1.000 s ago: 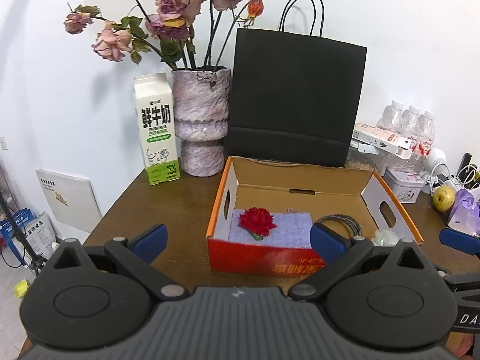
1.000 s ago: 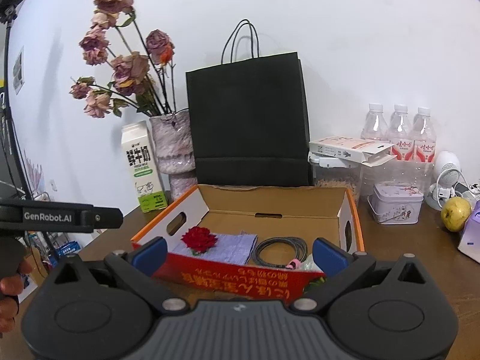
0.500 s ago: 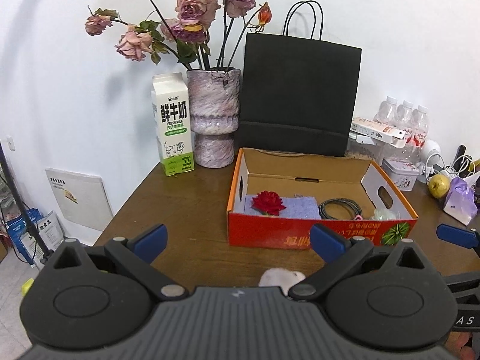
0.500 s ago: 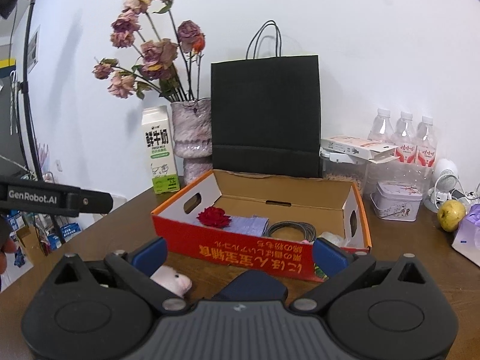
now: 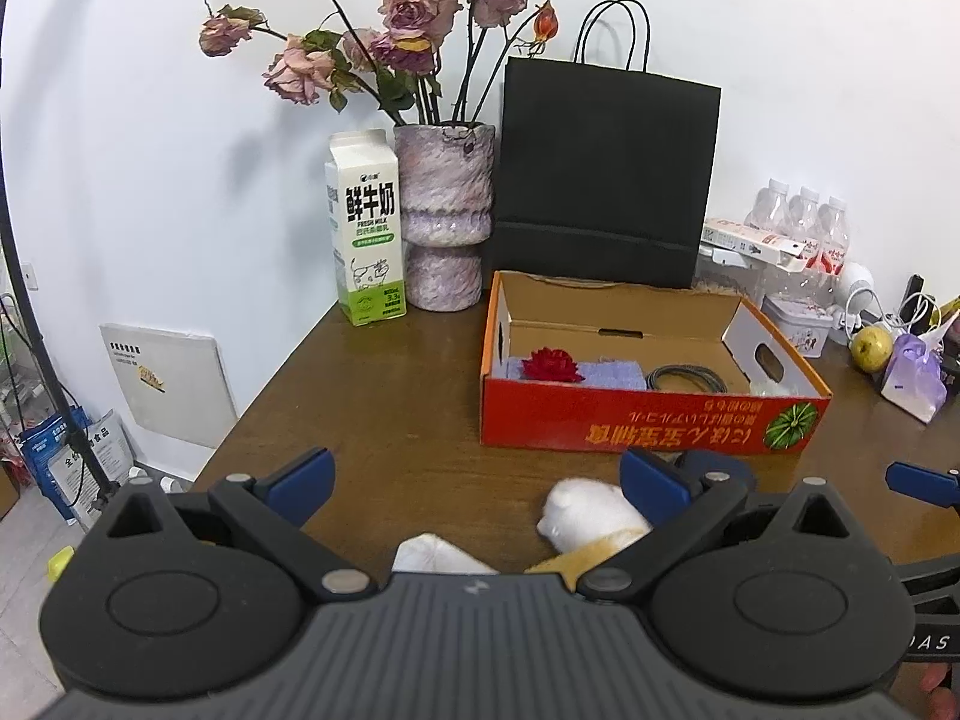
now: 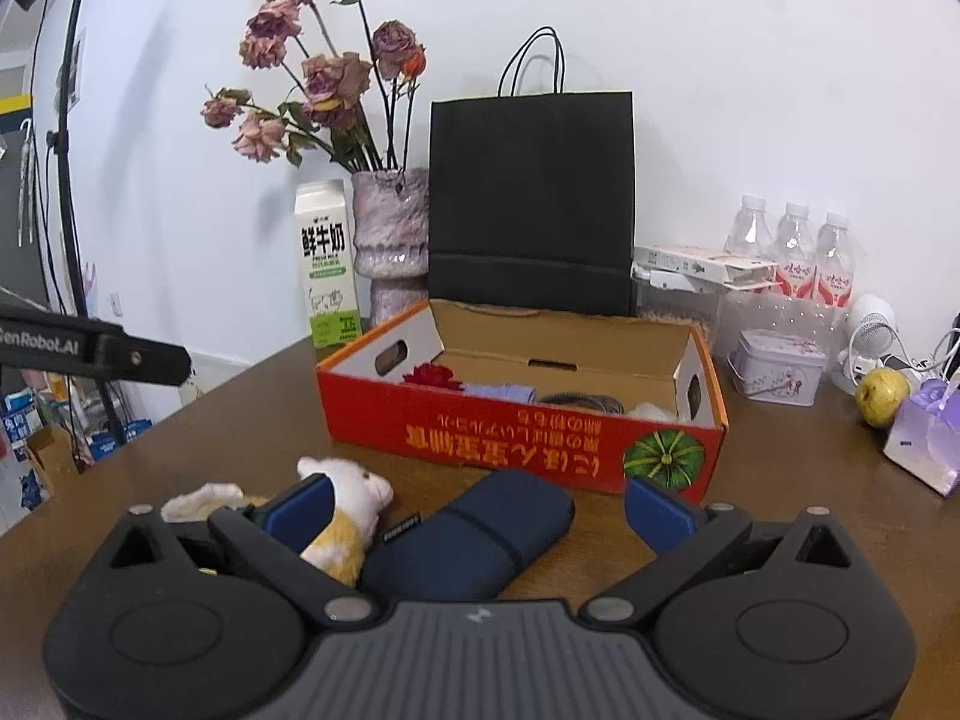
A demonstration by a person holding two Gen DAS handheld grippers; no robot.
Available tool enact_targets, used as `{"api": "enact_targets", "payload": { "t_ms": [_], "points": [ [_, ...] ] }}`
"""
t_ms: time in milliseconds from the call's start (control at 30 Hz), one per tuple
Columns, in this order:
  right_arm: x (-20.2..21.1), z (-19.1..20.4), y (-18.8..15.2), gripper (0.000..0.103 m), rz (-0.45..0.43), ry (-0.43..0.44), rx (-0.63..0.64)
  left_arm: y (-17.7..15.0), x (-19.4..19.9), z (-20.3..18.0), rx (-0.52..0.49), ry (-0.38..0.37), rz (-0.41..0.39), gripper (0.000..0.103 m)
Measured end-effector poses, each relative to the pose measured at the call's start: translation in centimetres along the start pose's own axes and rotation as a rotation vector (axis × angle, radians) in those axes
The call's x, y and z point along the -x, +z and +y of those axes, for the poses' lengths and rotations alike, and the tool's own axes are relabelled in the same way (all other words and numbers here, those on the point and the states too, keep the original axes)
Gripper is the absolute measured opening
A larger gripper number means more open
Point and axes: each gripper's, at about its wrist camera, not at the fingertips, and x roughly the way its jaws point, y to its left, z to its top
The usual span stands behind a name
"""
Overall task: Organize objects
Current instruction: 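Withdraw both tools from the box back over the table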
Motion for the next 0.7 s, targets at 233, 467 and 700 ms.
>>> {"api": "enact_targets", "payload": {
  "t_ms": [233,467,700],
  "points": [
    [0.2,0.7,-2.0,0.103,0.040,-0.014,0.024,-1.4,0.8,1.5,0.007,0.002,0.014,0.103],
    [0.1,1.1,-4.2,0.103,0.087,-0.040,0.036,-3.4,1.0,3.0,0.007,0.010,0.047,0.103],
    [-0.3,0.8,-5.7,0.103,0.131,-0.075,0.039,-5.3,0.9,4.8,0.015,0.021,0.070,0.103]
  ]
}}
